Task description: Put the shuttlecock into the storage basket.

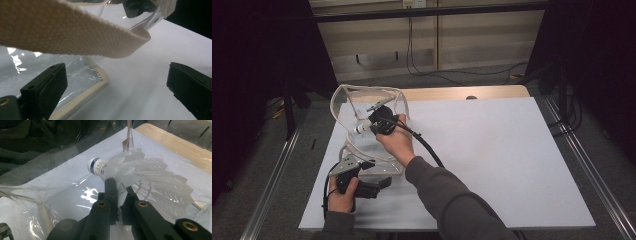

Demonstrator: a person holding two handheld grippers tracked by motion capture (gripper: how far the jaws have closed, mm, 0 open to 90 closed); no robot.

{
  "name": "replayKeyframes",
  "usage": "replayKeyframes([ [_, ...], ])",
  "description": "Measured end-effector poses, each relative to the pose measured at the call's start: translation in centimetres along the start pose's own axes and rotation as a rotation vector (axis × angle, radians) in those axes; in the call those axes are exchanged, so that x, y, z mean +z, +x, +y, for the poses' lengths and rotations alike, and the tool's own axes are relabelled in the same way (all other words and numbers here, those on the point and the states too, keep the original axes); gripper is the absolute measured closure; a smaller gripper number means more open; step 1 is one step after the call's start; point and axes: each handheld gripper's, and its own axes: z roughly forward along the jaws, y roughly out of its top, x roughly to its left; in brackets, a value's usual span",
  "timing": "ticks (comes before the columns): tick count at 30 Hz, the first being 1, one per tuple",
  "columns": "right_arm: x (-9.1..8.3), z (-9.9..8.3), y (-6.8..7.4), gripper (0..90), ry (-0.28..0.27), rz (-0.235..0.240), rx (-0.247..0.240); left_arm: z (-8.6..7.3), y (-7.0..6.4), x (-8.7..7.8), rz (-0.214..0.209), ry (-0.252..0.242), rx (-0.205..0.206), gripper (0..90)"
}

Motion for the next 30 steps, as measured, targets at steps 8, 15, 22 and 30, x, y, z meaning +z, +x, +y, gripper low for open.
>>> replayKeyframes([
  [8, 0.10, -0.03, 0.03, 87.5, 0.006, 0.010, -0.001, 0.02, 0.00, 0.02, 0.000, -0.001, 0.001, 3.2],
  [15, 0.11, -0.01, 0.01, 85.0, 0.007, 0.009, -0.005, 0.02, 0.00, 0.00, 0.001, -0.003, 0.000, 3.2],
  [22, 0.20, -0.08, 0.09, 74.0, 0.020, 0.013, -0.006, 0.05, -0.02, -0.02, 0.002, -0.002, 0.002, 3.2],
  [30, 0.22, -0.07, 0.05, 62.7, 0.020, 0.003, 0.008, 0.04, -0.01, -0.04, 0.005, -0.001, 0.002, 3.2],
])
